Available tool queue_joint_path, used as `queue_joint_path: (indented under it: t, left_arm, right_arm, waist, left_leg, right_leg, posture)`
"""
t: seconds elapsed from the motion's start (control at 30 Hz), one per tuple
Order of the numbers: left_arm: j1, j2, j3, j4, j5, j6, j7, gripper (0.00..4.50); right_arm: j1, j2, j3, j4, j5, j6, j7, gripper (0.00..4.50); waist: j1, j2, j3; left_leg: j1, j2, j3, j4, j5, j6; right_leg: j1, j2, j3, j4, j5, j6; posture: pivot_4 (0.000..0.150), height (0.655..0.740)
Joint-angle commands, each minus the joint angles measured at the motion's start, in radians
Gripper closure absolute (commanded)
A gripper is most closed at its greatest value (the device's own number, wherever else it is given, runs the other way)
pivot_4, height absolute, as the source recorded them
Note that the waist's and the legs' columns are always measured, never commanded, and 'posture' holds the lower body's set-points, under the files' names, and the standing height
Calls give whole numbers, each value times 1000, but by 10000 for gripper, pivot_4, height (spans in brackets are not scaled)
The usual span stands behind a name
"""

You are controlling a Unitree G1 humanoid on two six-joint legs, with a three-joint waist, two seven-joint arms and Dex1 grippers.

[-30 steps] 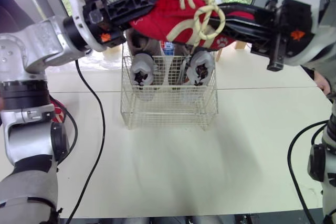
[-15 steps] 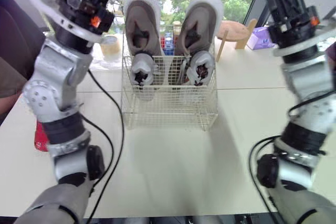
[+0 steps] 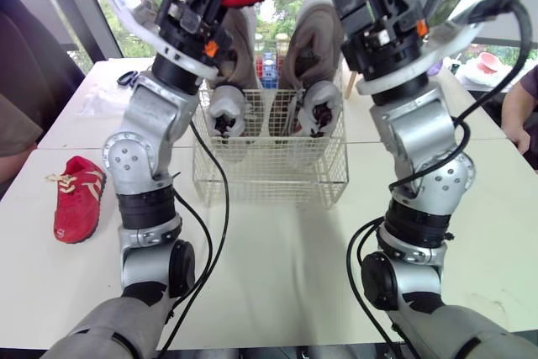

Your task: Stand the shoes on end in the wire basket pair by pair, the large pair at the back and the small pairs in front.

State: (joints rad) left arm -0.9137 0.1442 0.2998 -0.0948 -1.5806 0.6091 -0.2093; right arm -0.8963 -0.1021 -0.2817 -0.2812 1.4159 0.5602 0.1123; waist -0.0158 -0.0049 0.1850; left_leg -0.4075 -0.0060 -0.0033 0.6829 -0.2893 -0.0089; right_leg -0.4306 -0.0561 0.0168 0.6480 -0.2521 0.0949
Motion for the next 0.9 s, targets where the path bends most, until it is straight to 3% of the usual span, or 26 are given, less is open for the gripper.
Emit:
queue_joint_path:
  t: [0.03,0.33,0.43,0.63,0.7,0.9]
  left_arm:
    - [5,-1,-10,-28,11,9,-14,42629]
    - [19,-3,-19,-19,67,6,-23,42629]
    - [19,-4,-26,-23,84,11,-28,42629]
    - [39,-1,-44,-46,123,22,-32,42629]
    - [46,6,-43,-49,132,24,-28,42629]
    - [126,93,-55,-158,89,108,-38,14687]
  right_arm:
    - [-40,-6,4,-25,-1,-29,16,316]
    - [-62,-25,-5,-2,10,-47,35,316]
    - [-62,-26,-2,4,4,-48,36,7079]
    - [-60,-23,3,7,-8,-57,33,33598]
    - [-62,-20,7,2,-3,-52,31,38650]
    - [-68,-39,-4,8,6,-44,41,38742]
  waist:
    - [0,0,0]
    - [3,0,0]
    - [2,0,0]
    - [2,0,0]
    - [2,0,0]
    - [0,0,0]
  left_leg:
    - [0,0,0,0,0,0]
    - [0,0,0,0,0,0]
    - [0,0,0,0,0,0]
    - [0,0,0,0,0,0]
    - [0,0,0,0,0,0]
    - [0,1,-1,-1,0,0]
  right_leg:
    - [0,0,0,0,0,0]
    - [0,0,0,0,0,0]
    - [0,0,0,0,0,0]
    - [0,0,0,0,0,0]
    - [0,0,0,0,0,0]
    - [0,0,0,0,0,0]
  posture:
    - [1500,7400]
    - [1500,7400]
    - [1500,7400]
    - [1500,7400]
    - [1500,7400]
    - [1500,7400]
